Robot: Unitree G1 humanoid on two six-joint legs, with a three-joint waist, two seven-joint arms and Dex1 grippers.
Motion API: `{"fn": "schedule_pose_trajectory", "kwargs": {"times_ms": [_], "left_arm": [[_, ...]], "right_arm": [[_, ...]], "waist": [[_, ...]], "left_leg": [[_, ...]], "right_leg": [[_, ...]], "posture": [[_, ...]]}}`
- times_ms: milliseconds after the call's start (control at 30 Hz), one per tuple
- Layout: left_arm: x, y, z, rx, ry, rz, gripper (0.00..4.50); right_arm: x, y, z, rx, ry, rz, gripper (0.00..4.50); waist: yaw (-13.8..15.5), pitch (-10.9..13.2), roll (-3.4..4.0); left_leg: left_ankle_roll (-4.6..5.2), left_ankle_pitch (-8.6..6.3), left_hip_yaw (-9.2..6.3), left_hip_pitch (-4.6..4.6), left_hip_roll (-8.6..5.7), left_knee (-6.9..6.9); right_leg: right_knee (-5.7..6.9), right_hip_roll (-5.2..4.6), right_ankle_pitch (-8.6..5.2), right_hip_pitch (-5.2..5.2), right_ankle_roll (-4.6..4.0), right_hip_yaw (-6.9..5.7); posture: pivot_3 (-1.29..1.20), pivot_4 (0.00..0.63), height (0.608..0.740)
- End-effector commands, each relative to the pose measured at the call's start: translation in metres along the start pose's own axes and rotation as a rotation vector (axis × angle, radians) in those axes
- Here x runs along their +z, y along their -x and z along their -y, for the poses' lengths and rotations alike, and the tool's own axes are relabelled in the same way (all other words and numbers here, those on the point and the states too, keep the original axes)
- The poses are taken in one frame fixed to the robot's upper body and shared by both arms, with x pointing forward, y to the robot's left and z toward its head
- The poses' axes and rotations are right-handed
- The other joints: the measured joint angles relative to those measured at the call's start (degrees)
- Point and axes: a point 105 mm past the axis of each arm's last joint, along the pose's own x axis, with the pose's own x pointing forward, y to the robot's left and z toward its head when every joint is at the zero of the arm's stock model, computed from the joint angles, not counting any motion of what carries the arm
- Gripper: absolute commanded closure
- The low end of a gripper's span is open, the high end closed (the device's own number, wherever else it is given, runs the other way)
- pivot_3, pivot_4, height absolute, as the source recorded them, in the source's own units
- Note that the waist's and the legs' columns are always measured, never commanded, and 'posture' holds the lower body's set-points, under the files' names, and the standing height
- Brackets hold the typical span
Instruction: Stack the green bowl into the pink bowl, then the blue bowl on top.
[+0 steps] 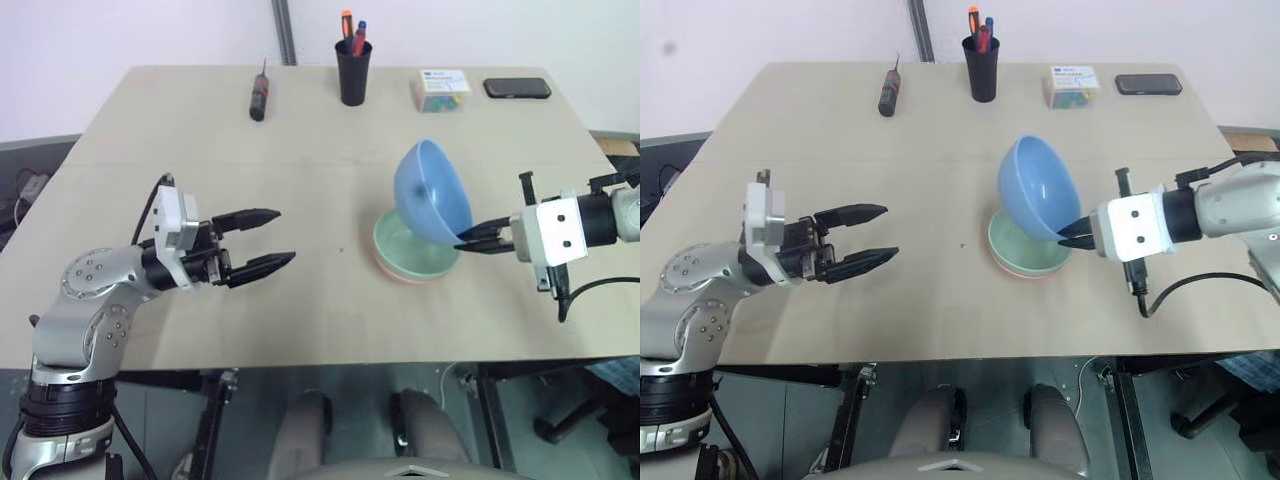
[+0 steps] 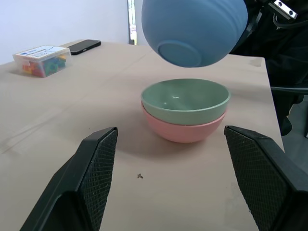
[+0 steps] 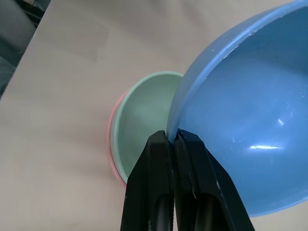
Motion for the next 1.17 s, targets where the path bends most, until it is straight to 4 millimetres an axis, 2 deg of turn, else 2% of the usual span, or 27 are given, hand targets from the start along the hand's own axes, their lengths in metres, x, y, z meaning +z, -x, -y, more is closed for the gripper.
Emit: {"fn": "schedule_pose_trajectory", "kwargs": {"times_ms": [33,100,133,167,233,267,300,400,467,500,567,733,933,1033,1167], "left_arm": [[0.007,-0.001,0.0,-0.018,-0.042,0.003,0.76],[0.008,-0.001,0.001,-0.021,-0.042,0.004,0.76],[0.008,-0.001,0.002,-0.021,-0.041,0.005,0.76],[0.008,0.0,0.002,-0.023,-0.039,0.005,0.76],[0.009,-0.001,0.004,-0.026,-0.033,0.008,0.76],[0.009,-0.001,0.006,-0.025,-0.025,0.012,0.76],[0.009,-0.001,0.007,-0.023,-0.021,0.013,0.76],[0.01,0.0,0.01,-0.011,0.002,0.023,0.76],[0.011,0.0,0.012,-0.005,0.01,0.033,0.23],[0.011,0.0,0.014,-0.008,0.014,0.033,0.05],[0.01,0.001,0.011,0.033,0.003,0.033,0.01],[0.006,0.006,0.008,0.093,0.001,0.004,0.01],[0.001,0.019,0.006,0.171,-0.013,-0.049,0.01],[-0.015,0.027,0.008,0.211,0.0,-0.177,0.01],[-0.022,0.032,0.016,0.173,0.045,-0.221,0.01]], "right_arm": [[-0.008,0.002,0.008,-0.062,-0.007,-0.044,3.59],[-0.016,0.002,0.005,-0.054,-0.021,-0.07,2.72],[-0.018,0.003,0.004,-0.053,-0.022,-0.078,2.47],[-0.019,0.004,0.003,-0.055,-0.031,-0.08,1.88],[-0.019,0.007,0.001,-0.064,-0.045,-0.082,1.21],[-0.018,0.013,0.001,-0.11,-0.09,-0.064,0.46],[-0.018,0.018,0.001,-0.155,-0.127,-0.047,0.1],[-0.018,0.033,0.001,-0.321,-0.272,0.001,0.05],[-0.03,0.043,-0.002,-0.448,-0.336,-0.029,0.0],[-0.035,0.046,-0.008,-0.472,-0.366,-0.035,0.0],[-0.047,0.053,-0.022,-0.499,-0.504,-0.045,0.0],[-0.058,0.072,-0.06,-0.513,-0.705,-0.035,0.0],[-0.061,0.091,-0.078,-0.605,-0.739,-0.091,0.0],[-0.059,0.091,-0.084,-0.606,-0.78,-0.076,0.0],[-0.061,0.088,-0.082,-0.606,-0.774,-0.075,0.0]], "waist": [[0.01,0.0,-0.01],[0.02,0.0,-0.01],[0.04,0.0,-0.02],[0.08,0.0,-0.02],[0.04,0.01,-0.02],[0.0,0.01,-0.02],[-0.01,0.01,-0.03],[0.34,-0.03,-0.13],[0.34,-0.04,-0.14],[0.4,-0.06,-0.17],[0.45,-0.07,-0.19],[0.29,-0.07,-0.19],[-0.08,-0.08,-0.2],[0.07,-0.14,-0.31],[-0.01,-0.16,-0.32]], "left_leg": [[0.0,0.0,0.03,0.0,0.0,0.0],[0.0,0.0,0.06,0.0,0.0,-0.02],[0.0,0.0,0.07,-0.01,0.01,-0.02],[0.0,0.0,0.07,-0.02,0.01,-0.02],[0.0,0.0,0.07,-0.03,0.01,-0.03],[0.0,0.0,0.09,-0.05,0.02,-0.04],[0.0,0.0,0.11,-0.04,0.02,-0.04],[0.0,0.0,0.02,-0.1,0.05,-0.09],[0.0,0.0,0.03,-0.14,0.03,-0.08],[0.0,0.0,0.05,-0.11,0.03,-0.05],[0.0,0.0,0.05,-0.04,0.03,-0.06],[0.0,0.0,0.13,0.13,0.02,-0.09],[0.01,-0.01,0.47,0.37,0.06,-0.13],[0.0,-0.01,0.51,0.35,0.09,-0.17],[0.0,-0.01,0.68,0.42,0.09,-0.16]], "right_leg": [[0.0,0.01,0.0,0.0,0.0,0.02],[-0.02,0.02,0.0,-0.02,0.0,0.1],[-0.03,0.03,0.0,-0.02,0.0,0.1],[-0.06,0.03,0.0,-0.03,0.0,0.09],[-0.08,0.03,-0.01,-0.04,0.0,0.12],[-0.07,0.03,-0.01,-0.08,0.0,0.16],[-0.06,0.04,-0.01,-0.08,0.01,0.18],[-0.12,0.05,-0.01,-0.06,0.0,0.09],[-0.12,0.04,-0.01,-0.08,0.01,0.12],[-0.09,0.04,-0.01,-0.08,0.01,0.14],[-0.09,0.05,-0.01,-0.02,0.01,0.14],[-0.06,0.08,-0.01,0.09,0.02,0.21],[-0.06,0.14,-0.02,0.2,0.04,0.38],[-0.08,0.17,-0.04,0.21,0.03,0.32],[-0.08,0.15,-0.03,0.21,0.04,0.46]], "posture": [[0.0,0.15,0.74],[0.0,0.15,0.74],[0.0,0.15,0.74],[0.0,0.15,0.74],[0.0,0.15,0.74],[0.0,0.15,0.74],[0.0,0.15,0.74],[0.0,0.15,0.74],[0.0,0.15,0.74],[0.0,0.15,0.74],[0.0,0.15,0.74],[0.0,0.15,0.74],[0.0,0.15,0.74],[0.0,0.15,0.74],[0.0,0.15,0.74]]}}
